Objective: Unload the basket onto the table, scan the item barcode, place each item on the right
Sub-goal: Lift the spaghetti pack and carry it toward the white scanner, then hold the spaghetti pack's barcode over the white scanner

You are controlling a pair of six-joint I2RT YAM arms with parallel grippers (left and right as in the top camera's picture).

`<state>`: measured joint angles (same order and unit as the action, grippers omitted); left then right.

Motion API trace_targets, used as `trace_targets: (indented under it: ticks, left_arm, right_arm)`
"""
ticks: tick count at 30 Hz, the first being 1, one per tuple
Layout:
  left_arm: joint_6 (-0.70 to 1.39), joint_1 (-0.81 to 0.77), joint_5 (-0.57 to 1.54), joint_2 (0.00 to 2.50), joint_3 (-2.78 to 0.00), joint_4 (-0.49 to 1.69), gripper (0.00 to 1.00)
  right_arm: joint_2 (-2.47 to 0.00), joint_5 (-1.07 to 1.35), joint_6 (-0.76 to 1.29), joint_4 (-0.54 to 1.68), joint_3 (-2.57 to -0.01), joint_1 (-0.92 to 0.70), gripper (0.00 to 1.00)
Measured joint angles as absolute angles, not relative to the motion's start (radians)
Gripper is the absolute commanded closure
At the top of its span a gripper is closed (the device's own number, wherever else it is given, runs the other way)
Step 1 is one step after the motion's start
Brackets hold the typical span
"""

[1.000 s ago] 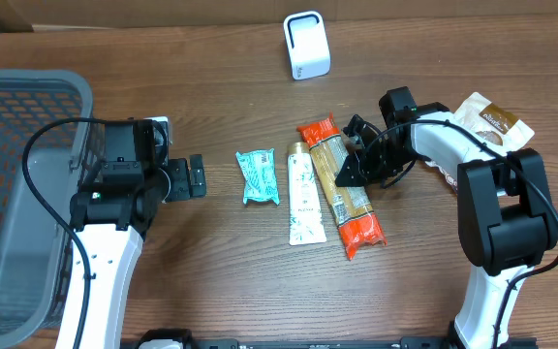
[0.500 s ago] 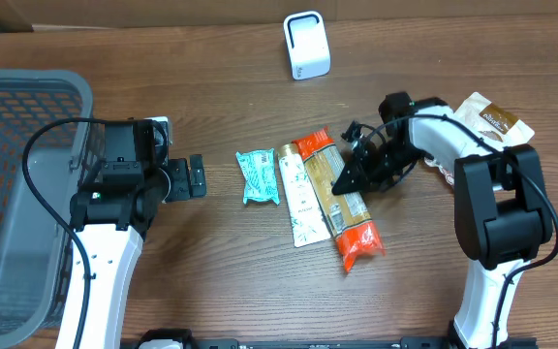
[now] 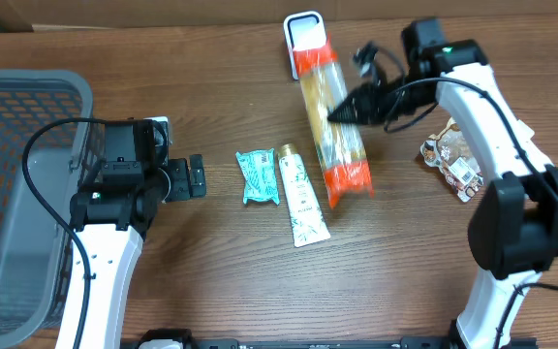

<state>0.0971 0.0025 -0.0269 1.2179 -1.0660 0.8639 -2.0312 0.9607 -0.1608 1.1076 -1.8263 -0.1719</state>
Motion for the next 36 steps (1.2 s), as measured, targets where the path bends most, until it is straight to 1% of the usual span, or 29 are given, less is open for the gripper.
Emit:
trace_targets:
  ticks: [5, 9, 16, 19, 22, 26, 30, 32, 34, 36]
  left_arm:
    - [0.097, 0.002, -0.027, 1.218, -1.066, 0.864, 0.0]
    - [0.097, 0.002, -0.027, 1.218, -1.066, 0.864, 0.0]
    - [0.097, 0.002, -0.027, 1.218, -1.066, 0.864, 0.0]
    - [0.097, 0.002, -0.027, 1.218, -1.066, 0.864, 0.0]
    - [0.097, 0.002, -0.027, 1.218, -1.066, 0.864, 0.01]
    - [0.097, 0.002, -0.027, 1.218, -1.066, 0.864, 0.0]
    - [0.097, 0.002, -0.027, 1.218, -1.066, 0.864, 0.01]
    - [0.097, 0.002, -0.027, 1.218, -1.066, 0.864, 0.0]
    - [0.097, 0.002, -0.027, 1.218, -1.066, 0.864, 0.0]
    - [0.097, 0.002, -0.027, 1.218, -1.066, 0.864, 0.0]
  right_arm:
    - [-1.973, 0.993, 0.023, 0.857, -1.835, -0.159, 0.96]
    - [-1.942, 1.008, 0.159, 0.75, -1.835, -0.157, 0.96]
    - [-1.919, 1.027, 0.252, 0.744, -1.835, -0.158, 0.96]
    - [-1.919, 0.979, 0.278, 0.788, -1.84, -0.166, 0.96]
    - [-1.919, 0.828, 0.289, 0.883, -1.875, -0.199, 0.96]
    - [-1.919, 0.508, 0.269, 0.943, -1.957, -0.298, 0.96]
    - [-1.92, 0.117, 0.162, 0.846, -1.996, -0.437, 0.96]
    - [-1.925, -0.088, 0.07, 0.769, -1.996, -0.51, 0.96]
    - [-1.939, -0.233, -0.039, 0.685, -1.998, -0.558, 0.96]
    - [-1.96, -0.316, -0.161, 0.623, -2.006, -0.582, 0.96]
